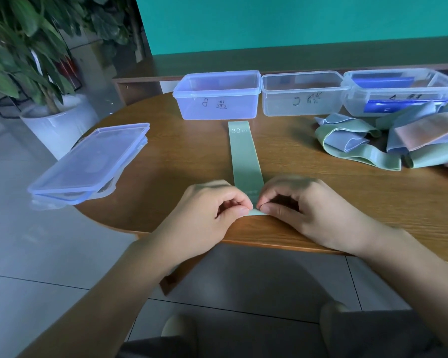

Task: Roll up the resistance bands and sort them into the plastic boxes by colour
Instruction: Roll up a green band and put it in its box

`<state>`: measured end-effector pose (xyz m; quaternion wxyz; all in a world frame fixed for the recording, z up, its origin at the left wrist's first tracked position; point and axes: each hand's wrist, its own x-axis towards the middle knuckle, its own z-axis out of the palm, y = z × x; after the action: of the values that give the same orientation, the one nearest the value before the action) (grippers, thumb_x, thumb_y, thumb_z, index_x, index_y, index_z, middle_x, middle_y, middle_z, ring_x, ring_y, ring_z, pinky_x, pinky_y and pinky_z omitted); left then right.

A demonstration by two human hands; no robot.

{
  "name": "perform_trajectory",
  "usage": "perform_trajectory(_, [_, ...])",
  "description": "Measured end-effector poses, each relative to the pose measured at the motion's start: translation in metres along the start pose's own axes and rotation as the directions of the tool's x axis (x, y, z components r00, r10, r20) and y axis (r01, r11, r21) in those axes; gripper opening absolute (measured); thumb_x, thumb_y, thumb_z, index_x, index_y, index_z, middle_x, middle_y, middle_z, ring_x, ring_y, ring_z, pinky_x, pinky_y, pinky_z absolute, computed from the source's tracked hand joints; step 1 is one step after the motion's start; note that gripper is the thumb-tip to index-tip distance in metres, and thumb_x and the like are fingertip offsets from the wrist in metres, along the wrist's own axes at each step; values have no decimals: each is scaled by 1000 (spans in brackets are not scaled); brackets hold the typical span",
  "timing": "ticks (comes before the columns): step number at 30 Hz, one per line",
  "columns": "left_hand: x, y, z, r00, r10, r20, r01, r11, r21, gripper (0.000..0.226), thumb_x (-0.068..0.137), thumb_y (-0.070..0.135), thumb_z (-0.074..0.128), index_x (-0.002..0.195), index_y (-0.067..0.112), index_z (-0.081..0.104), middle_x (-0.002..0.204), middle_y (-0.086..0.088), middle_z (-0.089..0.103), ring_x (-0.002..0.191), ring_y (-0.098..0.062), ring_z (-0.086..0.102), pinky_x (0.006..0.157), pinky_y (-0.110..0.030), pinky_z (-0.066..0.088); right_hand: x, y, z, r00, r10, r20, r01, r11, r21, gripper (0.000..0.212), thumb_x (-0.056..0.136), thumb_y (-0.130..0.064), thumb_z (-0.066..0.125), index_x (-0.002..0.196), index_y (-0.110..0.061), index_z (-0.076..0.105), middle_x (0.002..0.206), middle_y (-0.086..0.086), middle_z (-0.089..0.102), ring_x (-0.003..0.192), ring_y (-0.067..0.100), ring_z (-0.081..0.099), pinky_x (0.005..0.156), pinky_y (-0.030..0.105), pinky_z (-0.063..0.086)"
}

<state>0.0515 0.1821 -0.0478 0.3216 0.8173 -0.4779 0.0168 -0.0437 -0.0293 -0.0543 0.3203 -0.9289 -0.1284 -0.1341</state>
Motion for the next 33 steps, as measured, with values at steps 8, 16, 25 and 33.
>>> perform_trajectory(8, [2, 1, 2, 999, -1, -36, 3, 998, 57, 6, 87, 30, 74, 90, 24, 73, 86, 18, 61, 83, -1, 58, 68, -4, 39, -1, 1, 1, 999, 26, -36, -27, 999, -19, 11, 92, -32, 71, 98, -25, 75, 102, -12, 64, 100, 6, 62, 89, 24, 49])
perform_trajectory(16, [-1, -1, 5, 1000, -5, -5, 6, 995, 97, 15, 94, 34, 61, 92, 21, 69, 89, 15, 57, 82, -4, 58, 67, -10, 40, -3, -1, 1, 1000, 0, -8, 0, 998, -64, 18, 98, -35, 61, 105, -25, 74, 98, -15, 66, 94, 5, 63, 82, 22, 50])
perform_trajectory(25, [-3, 0, 4, 997, 4, -71, -1, 999, 49, 12, 93, 31, 65, 88, 22, 69, 83, 14, 59, 80, -7, 59, 65, -11, 43, -1, -5, 2, 996, 62, -59, -64, 997, -39, 15, 93, -35, 68, 99, -26, 78, 92, -14, 67, 88, 8, 63, 75, 18, 47])
perform_trajectory(33, [-4, -2, 4, 995, 78, -64, -79, 997, -12, 6, 94, 18, 67, 91, 19, 73, 89, 10, 66, 85, -11, 63, 70, -21, 48, 1, -8, 7, 988, 108, -111, -109, 994, -2, 2, 92, -23, 73, 94, -25, 73, 84, -18, 65, 81, 7, 59, 69, 10, 40])
